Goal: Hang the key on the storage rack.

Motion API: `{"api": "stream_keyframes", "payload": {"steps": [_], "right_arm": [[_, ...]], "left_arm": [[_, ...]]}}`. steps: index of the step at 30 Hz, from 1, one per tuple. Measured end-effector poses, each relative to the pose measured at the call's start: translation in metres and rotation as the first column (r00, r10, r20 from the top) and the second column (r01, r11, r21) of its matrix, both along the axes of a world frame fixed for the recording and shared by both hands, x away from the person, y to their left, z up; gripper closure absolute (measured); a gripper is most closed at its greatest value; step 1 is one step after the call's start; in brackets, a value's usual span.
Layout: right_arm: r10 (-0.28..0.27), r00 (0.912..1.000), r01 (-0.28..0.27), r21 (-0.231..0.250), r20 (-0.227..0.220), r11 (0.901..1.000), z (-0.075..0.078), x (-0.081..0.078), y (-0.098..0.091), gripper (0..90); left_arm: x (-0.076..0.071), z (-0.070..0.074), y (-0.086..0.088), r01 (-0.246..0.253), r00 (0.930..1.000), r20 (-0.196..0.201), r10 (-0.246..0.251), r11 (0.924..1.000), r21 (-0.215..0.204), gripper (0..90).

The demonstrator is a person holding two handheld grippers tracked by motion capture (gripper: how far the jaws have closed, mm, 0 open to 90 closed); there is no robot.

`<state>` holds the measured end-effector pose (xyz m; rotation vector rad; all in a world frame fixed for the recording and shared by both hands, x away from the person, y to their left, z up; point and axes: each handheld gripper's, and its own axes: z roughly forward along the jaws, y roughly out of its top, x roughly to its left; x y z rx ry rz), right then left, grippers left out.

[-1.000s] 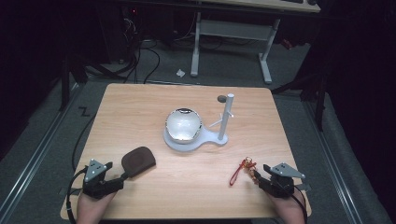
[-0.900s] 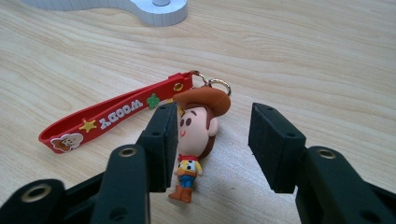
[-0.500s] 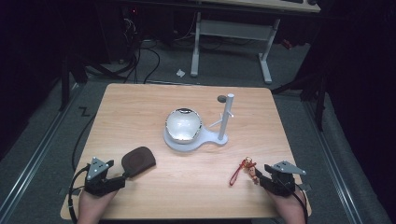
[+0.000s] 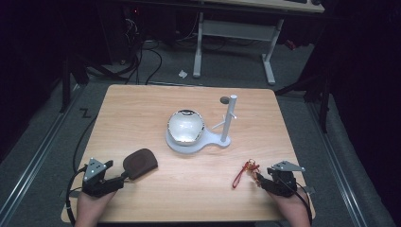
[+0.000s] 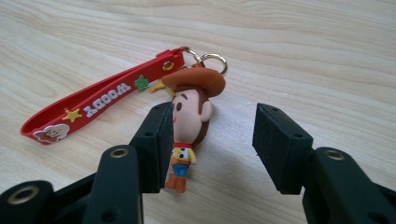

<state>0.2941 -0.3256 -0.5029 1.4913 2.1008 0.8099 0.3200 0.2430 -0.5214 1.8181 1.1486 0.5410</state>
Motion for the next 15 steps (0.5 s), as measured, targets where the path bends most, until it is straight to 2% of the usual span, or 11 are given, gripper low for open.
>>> {"api": "stream_keyframes", "payload": {"steps": [4, 15], "right_arm": [[0.018, 0.9995, -0.018, -0.016, -0.026, 0.9997, 0.001, 0.001, 0.003, 46.8], [0.050, 0.9952, -0.052, -0.019, -0.083, 0.9985, 0.012, 0.007, 0.002, 45.2]], "left_arm": [[0.000, -0.001, 0.002, 0.018, 0.9997, -0.014, -0.019, 0.9994, -0.028, 23.8], [0.001, -0.002, 0.002, 0.022, 0.9995, -0.020, -0.023, 0.9993, -0.030, 24.0]]}}
